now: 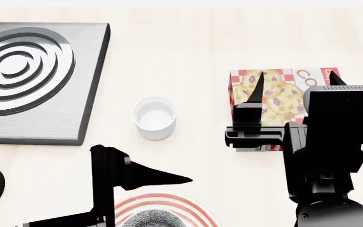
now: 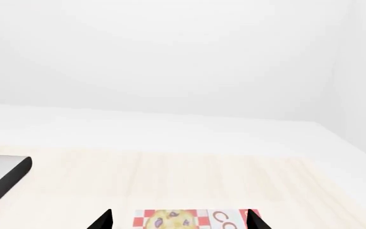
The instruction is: Pick the akita bowl on the stove and place it on the plate.
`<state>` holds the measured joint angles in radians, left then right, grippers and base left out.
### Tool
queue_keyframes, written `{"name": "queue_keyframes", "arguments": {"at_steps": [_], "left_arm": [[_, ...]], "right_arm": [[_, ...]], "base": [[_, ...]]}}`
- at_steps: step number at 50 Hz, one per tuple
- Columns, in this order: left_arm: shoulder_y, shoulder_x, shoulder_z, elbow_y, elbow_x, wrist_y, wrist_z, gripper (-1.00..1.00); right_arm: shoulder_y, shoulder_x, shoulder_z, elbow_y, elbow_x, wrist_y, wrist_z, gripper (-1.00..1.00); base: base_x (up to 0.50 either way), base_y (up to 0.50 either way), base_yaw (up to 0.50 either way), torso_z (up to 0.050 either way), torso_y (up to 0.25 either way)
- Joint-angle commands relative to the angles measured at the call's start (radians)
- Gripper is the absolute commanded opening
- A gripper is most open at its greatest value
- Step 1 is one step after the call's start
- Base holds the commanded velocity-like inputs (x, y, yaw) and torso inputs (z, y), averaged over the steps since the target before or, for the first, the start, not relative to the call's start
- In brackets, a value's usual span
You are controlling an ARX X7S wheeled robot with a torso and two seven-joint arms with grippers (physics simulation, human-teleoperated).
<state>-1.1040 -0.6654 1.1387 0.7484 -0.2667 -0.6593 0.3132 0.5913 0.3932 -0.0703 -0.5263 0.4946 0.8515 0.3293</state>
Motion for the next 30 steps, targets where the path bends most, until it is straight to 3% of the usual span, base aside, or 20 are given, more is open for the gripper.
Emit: {"name": "queue_keyframes", "arguments": {"at_steps": [1,30], "left_arm": [[0.019,0.001,-0.077,-0.005,-0.058,0.006,-0.042,1.00],[0.053,0.018,-0.322,-0.058,-0.254,0.022,-0.158,1.00]], "right_arm": [[0.001,0.002,-0.001,-0.008,0.006,0.008,0.006,1.00],[-0.001,0.009,-0.007,-0.002,0.009,-0.002,0.010,1.00]], "base": [[0.00,0.00,0.00,0.000,0.000],[0.00,0.00,0.00,0.000,0.000]]}}
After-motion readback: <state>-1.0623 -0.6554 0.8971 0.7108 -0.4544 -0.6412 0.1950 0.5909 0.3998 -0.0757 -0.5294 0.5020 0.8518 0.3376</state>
